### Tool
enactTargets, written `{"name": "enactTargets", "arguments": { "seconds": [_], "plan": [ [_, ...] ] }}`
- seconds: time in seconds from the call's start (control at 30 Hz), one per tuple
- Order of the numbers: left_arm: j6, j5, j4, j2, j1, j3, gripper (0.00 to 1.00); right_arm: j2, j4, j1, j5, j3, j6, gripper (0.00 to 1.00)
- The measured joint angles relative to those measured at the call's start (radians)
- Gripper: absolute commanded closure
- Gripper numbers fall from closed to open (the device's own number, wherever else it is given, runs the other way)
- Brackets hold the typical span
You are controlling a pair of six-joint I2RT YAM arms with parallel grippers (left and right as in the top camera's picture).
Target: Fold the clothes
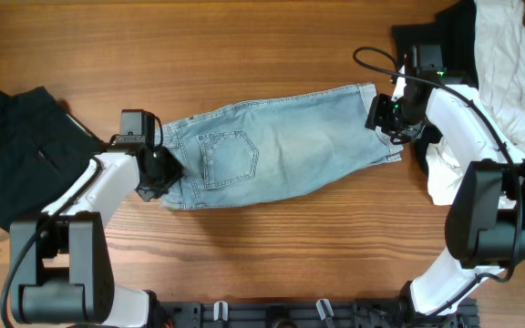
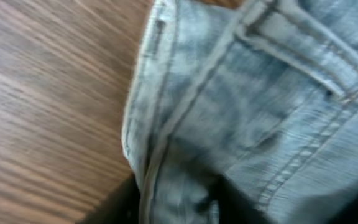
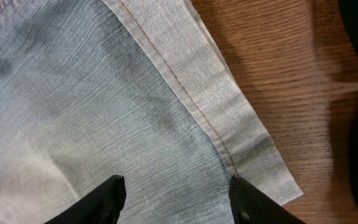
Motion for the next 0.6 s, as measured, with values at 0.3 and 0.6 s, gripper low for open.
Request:
{"name": "enactTargets", "arguments": {
  "seconds": [0.3, 0.6],
  "plan": [
    [0.170, 0.021, -0.389, 0.049, 0.013, 0.300, 0.96, 0.000, -0.028, 0.089, -0.254, -0.002, -0.203, 0.86],
    [0.209, 0.056, -0.633, 0.049, 0.014, 0.694, 0.96, 0.056, 0.126, 0.496, -0.352, -0.016, -0.165, 0.85]
  ]
}}
